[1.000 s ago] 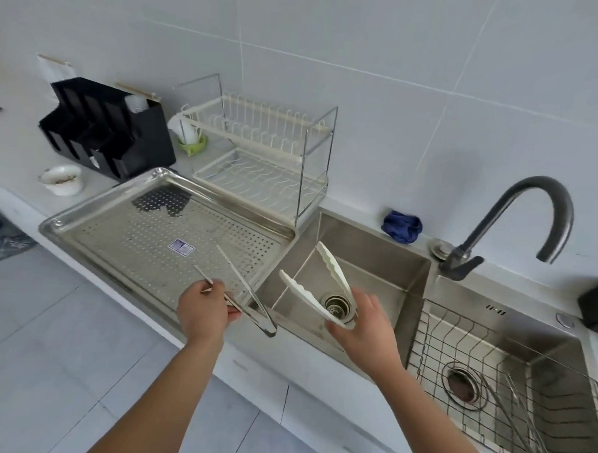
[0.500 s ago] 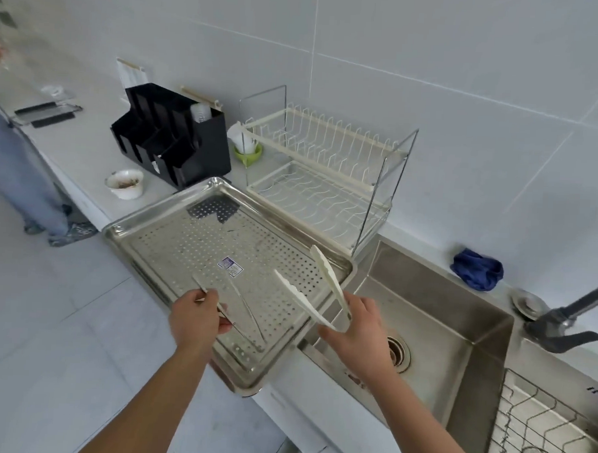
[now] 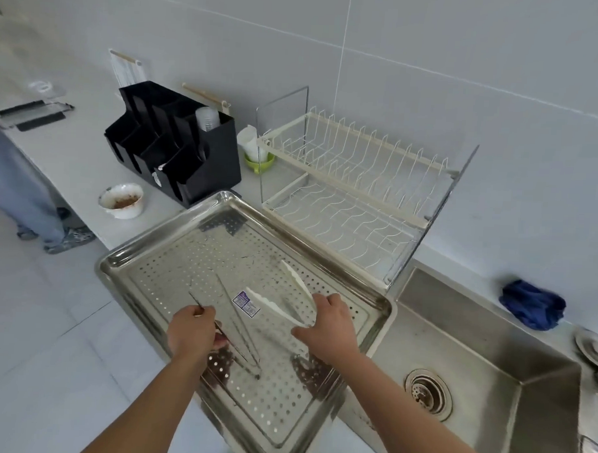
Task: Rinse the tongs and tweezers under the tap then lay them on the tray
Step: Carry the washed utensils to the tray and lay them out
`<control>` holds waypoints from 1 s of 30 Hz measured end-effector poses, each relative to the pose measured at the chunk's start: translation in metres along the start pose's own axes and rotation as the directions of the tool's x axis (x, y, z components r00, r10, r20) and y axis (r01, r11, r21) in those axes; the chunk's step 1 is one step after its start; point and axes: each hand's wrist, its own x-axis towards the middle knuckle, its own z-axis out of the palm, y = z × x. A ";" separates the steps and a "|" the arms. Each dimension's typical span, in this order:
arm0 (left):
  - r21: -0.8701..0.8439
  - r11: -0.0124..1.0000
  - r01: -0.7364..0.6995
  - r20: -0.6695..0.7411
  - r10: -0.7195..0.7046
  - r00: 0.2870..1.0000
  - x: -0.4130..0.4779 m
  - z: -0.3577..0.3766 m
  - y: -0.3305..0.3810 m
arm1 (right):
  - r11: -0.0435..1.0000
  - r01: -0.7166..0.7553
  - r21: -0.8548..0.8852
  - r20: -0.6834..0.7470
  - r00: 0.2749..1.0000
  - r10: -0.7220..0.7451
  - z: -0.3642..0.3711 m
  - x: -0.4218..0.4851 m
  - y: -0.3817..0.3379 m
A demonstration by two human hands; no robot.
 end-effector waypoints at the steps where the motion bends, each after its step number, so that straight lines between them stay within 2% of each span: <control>1: 0.019 1.000 -0.002 0.018 0.001 1.000 0.009 0.000 0.002 | 1.000 -0.016 -0.012 0.004 1.000 0.016 0.005 0.006 -0.005; 8: 0.166 0.986 -0.035 0.114 0.016 0.993 0.055 0.000 0.000 | 0.977 -0.201 -0.076 -0.031 0.979 0.200 0.031 0.025 -0.026; 16: 0.304 0.948 -0.094 0.202 0.032 0.979 0.070 0.013 -0.012 | 0.947 -0.275 -0.162 -0.035 0.961 0.273 0.054 0.019 -0.022; 20: 0.457 0.851 -0.258 0.281 0.137 0.950 0.069 0.013 -0.014 | 0.945 -0.269 -0.185 -0.056 0.963 0.263 0.060 0.017 -0.018; 26: 0.563 0.741 -0.365 0.295 0.232 0.927 0.057 0.006 -0.007 | 0.960 -0.242 -0.139 -0.104 0.968 0.229 0.060 0.011 -0.016; 30: 0.618 0.579 -0.533 0.403 0.349 0.846 0.049 0.005 0.001 | 0.969 -0.222 -0.107 -0.155 0.966 0.205 0.055 0.006 -0.016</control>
